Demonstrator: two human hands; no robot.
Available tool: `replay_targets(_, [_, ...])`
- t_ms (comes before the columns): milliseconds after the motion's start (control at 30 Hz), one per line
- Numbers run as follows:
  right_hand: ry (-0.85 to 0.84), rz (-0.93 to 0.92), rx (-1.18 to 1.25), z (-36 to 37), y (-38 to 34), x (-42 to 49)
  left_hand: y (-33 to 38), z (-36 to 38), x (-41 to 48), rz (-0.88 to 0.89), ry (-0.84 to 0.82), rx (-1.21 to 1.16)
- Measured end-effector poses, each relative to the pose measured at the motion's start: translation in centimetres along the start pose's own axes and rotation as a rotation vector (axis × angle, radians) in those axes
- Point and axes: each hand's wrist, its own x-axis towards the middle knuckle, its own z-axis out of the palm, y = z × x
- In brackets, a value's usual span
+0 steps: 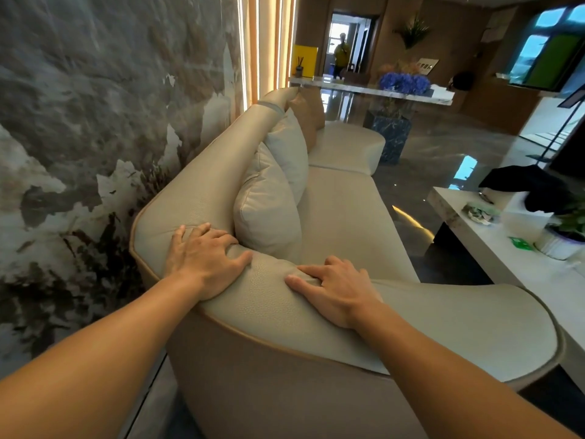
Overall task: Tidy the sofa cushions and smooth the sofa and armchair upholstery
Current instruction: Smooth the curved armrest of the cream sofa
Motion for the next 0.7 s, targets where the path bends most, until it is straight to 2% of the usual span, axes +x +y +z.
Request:
replay_targets(300, [0.019, -0.040, 0.021, 0.3, -0.1, 3.2, -0.7, 0.6, 2.4, -0.033, 0.035, 0.022])
replay_targets(700, [-0.050, -0.031, 0.065, 0.0, -0.5, 7.5, -1.6, 0.6, 5.3, -0.039, 0.019, 0.007])
